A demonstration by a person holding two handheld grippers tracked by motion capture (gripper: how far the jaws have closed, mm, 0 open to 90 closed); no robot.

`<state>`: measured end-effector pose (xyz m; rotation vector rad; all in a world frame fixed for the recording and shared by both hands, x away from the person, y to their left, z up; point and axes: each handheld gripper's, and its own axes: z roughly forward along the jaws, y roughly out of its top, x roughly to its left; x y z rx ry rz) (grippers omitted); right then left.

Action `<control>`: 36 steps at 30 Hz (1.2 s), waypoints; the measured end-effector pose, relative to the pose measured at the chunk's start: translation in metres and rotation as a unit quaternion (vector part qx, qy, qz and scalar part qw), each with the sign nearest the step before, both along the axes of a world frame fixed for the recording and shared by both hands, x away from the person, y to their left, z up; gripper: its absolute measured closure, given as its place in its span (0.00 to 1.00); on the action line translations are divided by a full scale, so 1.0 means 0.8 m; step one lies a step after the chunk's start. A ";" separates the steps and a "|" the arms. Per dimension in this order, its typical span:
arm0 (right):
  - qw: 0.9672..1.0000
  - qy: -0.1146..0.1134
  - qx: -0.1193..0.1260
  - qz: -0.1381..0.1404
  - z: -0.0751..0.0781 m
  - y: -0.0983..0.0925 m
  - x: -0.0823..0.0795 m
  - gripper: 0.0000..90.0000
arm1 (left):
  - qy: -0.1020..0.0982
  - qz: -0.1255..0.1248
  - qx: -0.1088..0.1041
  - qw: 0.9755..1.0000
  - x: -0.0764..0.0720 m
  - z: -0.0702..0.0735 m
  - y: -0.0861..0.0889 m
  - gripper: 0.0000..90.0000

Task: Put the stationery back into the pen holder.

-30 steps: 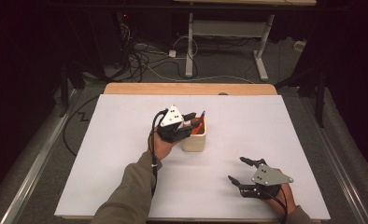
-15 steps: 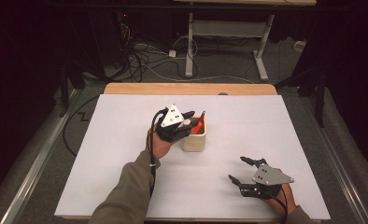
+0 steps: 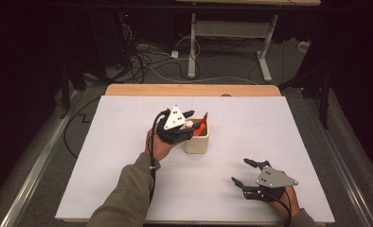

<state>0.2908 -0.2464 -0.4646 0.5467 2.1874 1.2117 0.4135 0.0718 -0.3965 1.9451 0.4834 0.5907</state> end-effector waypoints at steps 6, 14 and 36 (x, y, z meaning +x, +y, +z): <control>1.000 0.000 0.000 0.000 0.000 0.000 0.000 0.31 | 0.000 -0.019 0.018 1.000 -0.002 -0.001 -0.005 0.44; 1.000 -0.001 0.001 0.000 0.001 -0.001 -0.001 0.31 | -0.002 -0.016 0.033 0.999 -0.004 -0.002 -0.007 0.37; 1.000 -0.002 0.008 -0.014 0.003 0.000 -0.004 0.24 | -0.044 0.006 0.065 0.997 -0.031 -0.007 0.011 0.19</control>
